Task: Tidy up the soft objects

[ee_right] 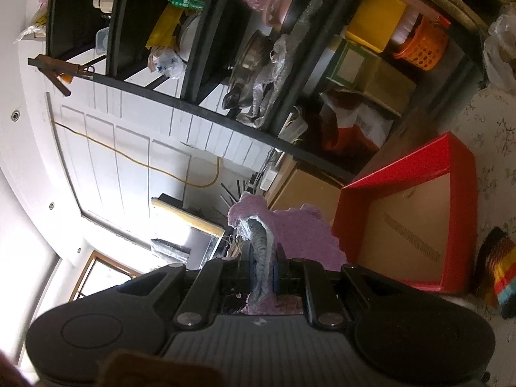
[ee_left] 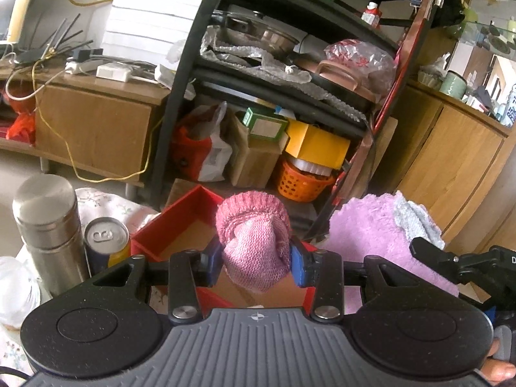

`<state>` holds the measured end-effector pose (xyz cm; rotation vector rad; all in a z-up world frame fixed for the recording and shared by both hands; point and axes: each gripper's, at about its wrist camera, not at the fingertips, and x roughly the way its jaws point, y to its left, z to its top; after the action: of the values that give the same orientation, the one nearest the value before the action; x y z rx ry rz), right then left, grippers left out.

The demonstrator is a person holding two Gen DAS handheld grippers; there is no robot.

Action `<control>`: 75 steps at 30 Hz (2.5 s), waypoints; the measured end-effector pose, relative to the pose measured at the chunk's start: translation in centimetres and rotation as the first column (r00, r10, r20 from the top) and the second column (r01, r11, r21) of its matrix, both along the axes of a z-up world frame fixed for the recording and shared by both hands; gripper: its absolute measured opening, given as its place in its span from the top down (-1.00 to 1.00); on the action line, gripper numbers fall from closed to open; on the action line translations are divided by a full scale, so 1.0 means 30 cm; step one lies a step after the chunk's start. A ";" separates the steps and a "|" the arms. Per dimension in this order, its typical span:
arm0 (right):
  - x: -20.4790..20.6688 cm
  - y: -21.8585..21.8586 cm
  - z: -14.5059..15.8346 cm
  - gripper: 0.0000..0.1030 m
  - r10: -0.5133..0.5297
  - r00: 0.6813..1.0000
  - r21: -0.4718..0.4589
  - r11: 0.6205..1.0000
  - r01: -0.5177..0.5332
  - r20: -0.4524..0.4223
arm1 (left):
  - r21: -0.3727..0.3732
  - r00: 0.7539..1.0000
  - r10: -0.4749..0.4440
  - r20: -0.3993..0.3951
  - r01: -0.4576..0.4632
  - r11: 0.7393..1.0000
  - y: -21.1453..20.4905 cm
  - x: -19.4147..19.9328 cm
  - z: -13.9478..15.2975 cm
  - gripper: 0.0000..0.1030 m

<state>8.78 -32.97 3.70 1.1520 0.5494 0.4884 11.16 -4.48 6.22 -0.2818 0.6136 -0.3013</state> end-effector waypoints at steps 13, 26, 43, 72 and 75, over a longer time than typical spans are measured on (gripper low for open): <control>0.084 -0.002 -0.035 1.00 -0.011 0.999 -0.029 1.000 0.010 -0.030 | 0.029 1.000 0.007 -0.010 -0.007 1.000 -0.009 0.115 -0.026 0.16; 0.195 0.009 -0.104 1.00 -0.031 0.996 -0.092 0.996 0.023 -0.087 | 0.064 0.998 0.012 -0.066 -0.008 0.998 -0.040 0.244 -0.135 0.12; 0.205 0.012 -0.143 0.76 -0.050 0.989 -0.134 0.991 0.030 -0.142 | 0.122 0.996 0.017 -0.086 -0.006 0.993 -0.042 0.219 -0.159 -0.48; 0.178 0.074 -0.122 0.61 -0.010 0.983 -0.231 0.972 -0.034 -0.186 | 0.228 0.980 -0.060 -0.191 0.104 0.968 -0.096 0.148 -0.282 -0.51; 0.175 0.082 -0.124 0.61 0.001 0.982 -0.230 0.972 -0.046 -0.190 | 0.215 0.978 -0.065 -0.196 0.108 0.971 -0.091 0.153 -0.289 -0.53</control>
<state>14.05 -30.52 -0.03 0.9718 0.7651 0.3260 15.74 -7.22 -2.46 -0.0648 0.8414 -0.2882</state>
